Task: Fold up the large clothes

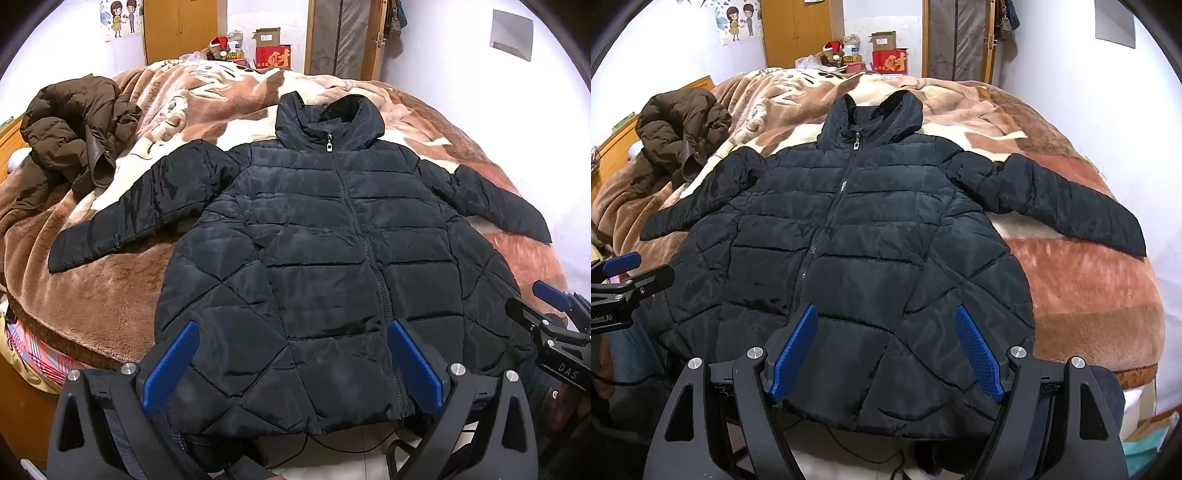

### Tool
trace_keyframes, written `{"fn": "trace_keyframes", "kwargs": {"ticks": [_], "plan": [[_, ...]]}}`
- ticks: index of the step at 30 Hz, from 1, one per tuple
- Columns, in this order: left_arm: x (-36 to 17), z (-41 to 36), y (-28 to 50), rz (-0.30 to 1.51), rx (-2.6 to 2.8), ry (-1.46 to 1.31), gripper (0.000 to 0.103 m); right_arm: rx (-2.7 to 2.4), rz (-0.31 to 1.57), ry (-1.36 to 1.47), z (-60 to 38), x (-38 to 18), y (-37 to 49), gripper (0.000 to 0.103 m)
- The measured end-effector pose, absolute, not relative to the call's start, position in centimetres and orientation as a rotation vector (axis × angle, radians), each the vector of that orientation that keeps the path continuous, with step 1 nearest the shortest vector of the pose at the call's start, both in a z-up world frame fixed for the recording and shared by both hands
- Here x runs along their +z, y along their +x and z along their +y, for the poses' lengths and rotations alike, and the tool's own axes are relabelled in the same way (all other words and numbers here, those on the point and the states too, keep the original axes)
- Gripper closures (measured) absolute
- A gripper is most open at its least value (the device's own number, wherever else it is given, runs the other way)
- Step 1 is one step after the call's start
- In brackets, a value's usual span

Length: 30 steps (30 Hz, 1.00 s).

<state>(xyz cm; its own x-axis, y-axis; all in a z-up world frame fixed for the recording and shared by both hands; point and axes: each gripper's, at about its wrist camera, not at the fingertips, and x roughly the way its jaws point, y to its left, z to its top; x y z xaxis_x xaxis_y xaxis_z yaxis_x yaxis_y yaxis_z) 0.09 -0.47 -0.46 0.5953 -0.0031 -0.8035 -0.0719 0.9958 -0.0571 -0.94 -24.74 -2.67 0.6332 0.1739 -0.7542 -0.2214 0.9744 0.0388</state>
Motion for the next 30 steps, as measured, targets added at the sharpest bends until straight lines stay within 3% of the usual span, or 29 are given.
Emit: {"fn": "trace_keyframes", "kwargs": {"ticks": [30], "plan": [[-0.64, -0.57, -0.02, 0.942, 0.034, -0.094, 0.0, 0.223, 0.869, -0.068, -24.43, -3.04, -0.88, 0.026]]}}
